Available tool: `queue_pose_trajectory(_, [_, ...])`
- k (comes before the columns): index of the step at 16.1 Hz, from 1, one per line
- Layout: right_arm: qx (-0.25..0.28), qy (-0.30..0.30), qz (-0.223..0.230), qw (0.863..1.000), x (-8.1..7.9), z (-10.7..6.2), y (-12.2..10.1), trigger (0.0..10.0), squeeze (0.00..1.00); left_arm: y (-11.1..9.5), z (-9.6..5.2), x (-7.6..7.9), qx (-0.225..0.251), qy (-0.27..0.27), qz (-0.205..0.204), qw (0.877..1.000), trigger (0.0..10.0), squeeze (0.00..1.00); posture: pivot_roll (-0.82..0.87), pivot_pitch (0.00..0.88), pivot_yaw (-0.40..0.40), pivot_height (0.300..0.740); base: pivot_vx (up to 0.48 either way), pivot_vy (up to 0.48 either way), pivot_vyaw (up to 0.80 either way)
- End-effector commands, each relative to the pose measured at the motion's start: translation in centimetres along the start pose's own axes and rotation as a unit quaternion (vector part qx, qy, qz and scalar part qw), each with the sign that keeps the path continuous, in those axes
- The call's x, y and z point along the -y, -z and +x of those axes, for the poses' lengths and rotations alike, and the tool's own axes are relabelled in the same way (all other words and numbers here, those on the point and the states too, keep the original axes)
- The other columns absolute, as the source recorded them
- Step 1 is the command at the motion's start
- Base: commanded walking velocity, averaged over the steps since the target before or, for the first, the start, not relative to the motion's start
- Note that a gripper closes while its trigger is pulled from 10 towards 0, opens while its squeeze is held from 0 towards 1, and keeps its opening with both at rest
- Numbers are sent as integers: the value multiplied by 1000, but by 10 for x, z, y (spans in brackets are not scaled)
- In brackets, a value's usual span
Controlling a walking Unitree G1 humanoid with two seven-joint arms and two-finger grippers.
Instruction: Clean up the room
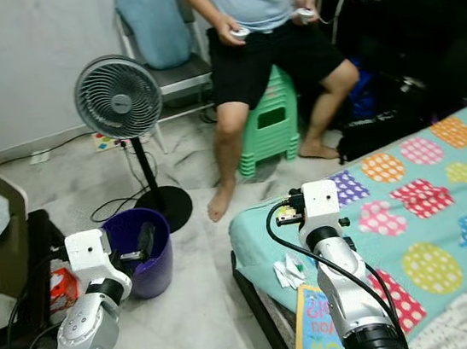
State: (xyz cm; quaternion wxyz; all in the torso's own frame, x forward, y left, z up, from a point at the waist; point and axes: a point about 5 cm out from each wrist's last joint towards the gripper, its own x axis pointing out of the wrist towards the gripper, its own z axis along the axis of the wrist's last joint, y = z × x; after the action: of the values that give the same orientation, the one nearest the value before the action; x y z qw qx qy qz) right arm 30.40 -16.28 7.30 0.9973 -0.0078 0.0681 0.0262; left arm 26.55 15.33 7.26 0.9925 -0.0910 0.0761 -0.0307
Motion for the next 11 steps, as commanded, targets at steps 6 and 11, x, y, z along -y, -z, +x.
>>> queue_pose_trajectory(6, [6, -5, 3, 1000, -2, 1, -4, 10000, 0, -3, 1, -1, 1, -4, 1, 1000, 10000, 0, -82, 0, -9, 740, -274, 0, 0])
queue_pose_trajectory(11, [6, -5, 2, 1000, -1, 1, -4, 10000, 0, -4, 3, 1, 5, -1, 2, 1000, 10000, 0, -84, 0, -10, 740, -166, 0, 0])
